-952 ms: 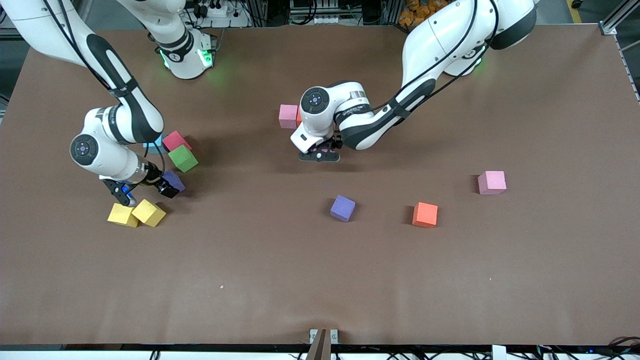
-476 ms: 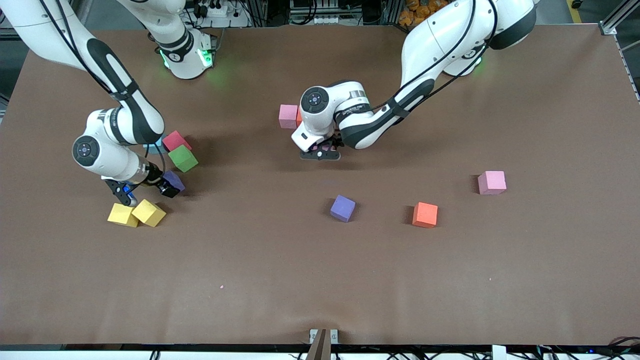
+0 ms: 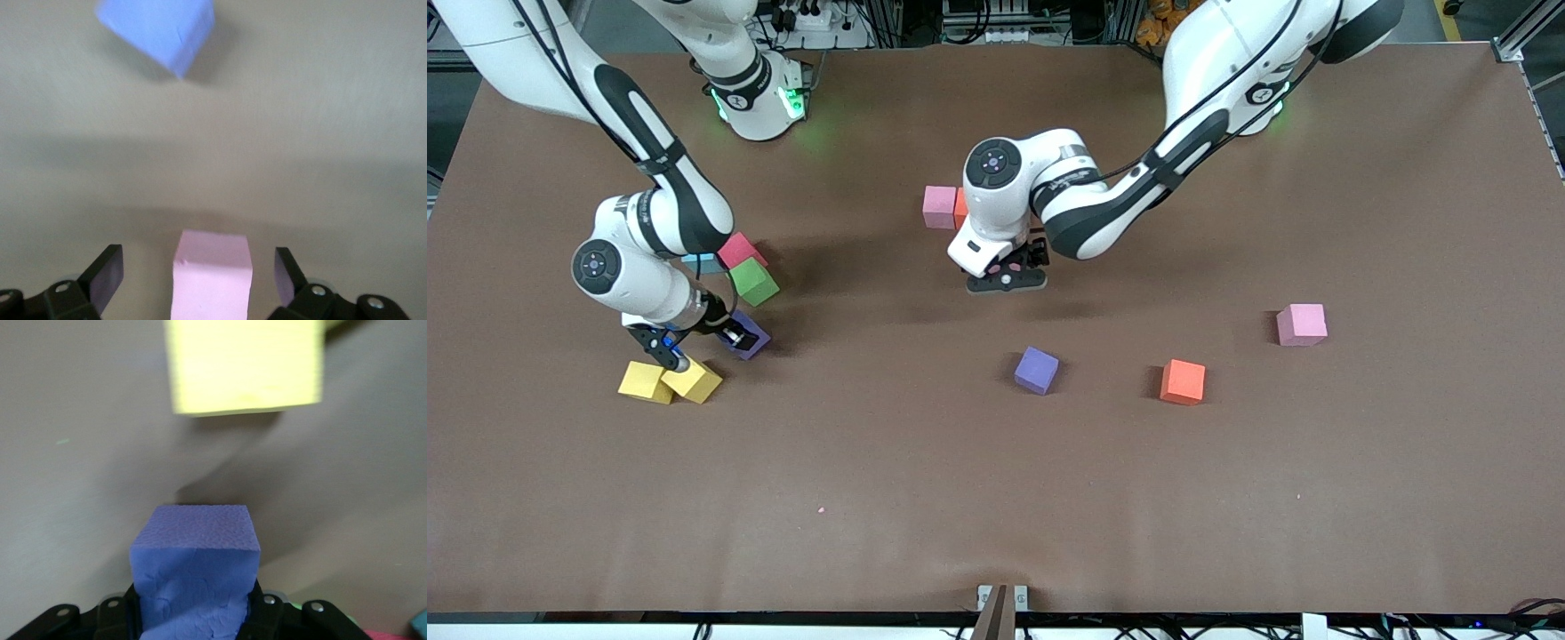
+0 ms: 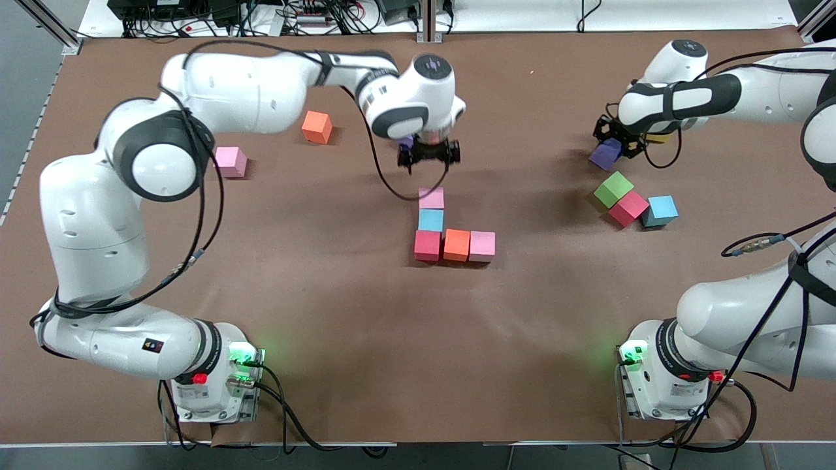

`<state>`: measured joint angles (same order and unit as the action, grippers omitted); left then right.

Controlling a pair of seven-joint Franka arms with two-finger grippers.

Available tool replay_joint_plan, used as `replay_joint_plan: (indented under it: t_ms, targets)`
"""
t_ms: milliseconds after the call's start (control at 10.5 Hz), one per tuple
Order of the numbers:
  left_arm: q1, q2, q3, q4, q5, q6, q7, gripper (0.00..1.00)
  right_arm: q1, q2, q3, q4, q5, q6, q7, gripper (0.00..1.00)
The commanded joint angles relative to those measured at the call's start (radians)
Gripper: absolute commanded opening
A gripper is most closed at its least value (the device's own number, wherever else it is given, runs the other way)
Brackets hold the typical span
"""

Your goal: Form number 2 with 11 blocks

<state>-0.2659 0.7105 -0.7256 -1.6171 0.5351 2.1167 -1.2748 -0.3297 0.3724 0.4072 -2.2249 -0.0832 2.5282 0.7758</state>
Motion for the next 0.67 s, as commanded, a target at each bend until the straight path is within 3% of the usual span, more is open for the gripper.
replay_joint_plan:
  t_ms: [0,381,571]
  targets:
    - [0.057,-0.046,0.002,0.005,-0.024,-0.015,-0.009,1.0,0.001,-0.044,0.082,0.02,-0.001,-0.017,0.002,0.11]
    - [0.241,-0.083,0.002,0.002,-0.075,-0.055,-0.041,1.0,0.173,-0.032,0.102,0.047,0.022,-0.032,0.044,0.12]
    - [0.321,-0.083,0.002,-0.006,-0.076,-0.083,-0.052,1.0,0.26,-0.018,0.099,0.092,0.12,-0.037,0.335,0.16]
